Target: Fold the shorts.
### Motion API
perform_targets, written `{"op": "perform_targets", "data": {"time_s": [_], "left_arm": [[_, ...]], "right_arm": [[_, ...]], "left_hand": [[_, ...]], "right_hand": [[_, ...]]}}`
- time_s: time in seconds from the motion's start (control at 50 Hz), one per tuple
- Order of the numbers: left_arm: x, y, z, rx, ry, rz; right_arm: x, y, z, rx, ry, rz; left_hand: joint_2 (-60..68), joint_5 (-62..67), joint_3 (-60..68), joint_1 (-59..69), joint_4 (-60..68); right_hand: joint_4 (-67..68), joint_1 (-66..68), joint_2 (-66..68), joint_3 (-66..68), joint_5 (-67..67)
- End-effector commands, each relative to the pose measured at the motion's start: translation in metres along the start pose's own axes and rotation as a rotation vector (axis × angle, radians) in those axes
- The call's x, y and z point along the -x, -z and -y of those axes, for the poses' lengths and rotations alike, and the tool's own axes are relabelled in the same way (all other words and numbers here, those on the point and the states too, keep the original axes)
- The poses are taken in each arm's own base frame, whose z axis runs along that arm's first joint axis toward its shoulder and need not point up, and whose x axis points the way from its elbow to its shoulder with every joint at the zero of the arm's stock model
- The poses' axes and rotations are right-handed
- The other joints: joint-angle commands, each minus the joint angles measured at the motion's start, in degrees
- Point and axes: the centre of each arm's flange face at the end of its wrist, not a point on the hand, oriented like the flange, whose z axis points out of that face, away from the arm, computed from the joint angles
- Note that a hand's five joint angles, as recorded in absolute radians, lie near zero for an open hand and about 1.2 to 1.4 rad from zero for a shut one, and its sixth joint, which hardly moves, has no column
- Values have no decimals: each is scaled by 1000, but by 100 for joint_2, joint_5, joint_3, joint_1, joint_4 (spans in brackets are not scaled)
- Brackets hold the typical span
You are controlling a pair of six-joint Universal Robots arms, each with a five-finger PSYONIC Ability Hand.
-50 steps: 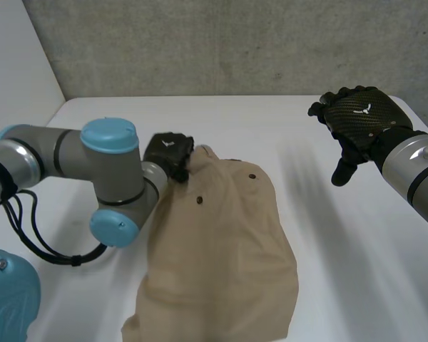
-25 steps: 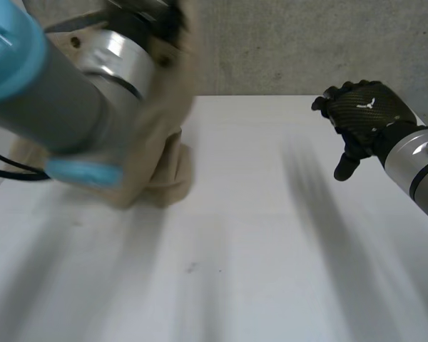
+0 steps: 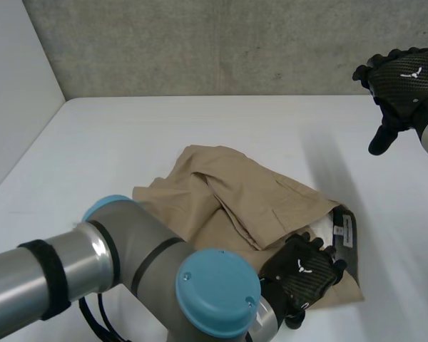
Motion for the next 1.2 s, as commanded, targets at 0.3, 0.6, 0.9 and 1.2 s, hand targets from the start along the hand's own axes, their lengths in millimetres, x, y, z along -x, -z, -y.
{"op": "perform_targets", "data": {"time_s": [0.3, 0.6, 0.9, 1.2], "left_arm": [[130, 101, 47, -59, 71, 421], [180, 119, -7, 84, 179, 591], [183, 119, -12, 69, 192, 611], [179, 119, -12, 68, 188, 599]], "right_arm": [[60, 29, -34, 139, -33, 347], [153, 7, -105, 42, 1, 500], [99, -96, -80, -116, 35, 15], [33, -110, -116, 161, 51, -92]], "left_hand": [[-189, -118, -218, -291, -182], [-155, -84, -184, -257, -148], [-155, -84, -184, -257, -148], [-172, -101, -201, -274, -164]], "right_hand": [[-351, -179, -271, -224, -409], [1541, 1713, 1621, 1669, 1483], [6649, 6821, 6729, 6776, 6591], [-351, -179, -271, -224, -409]]}}
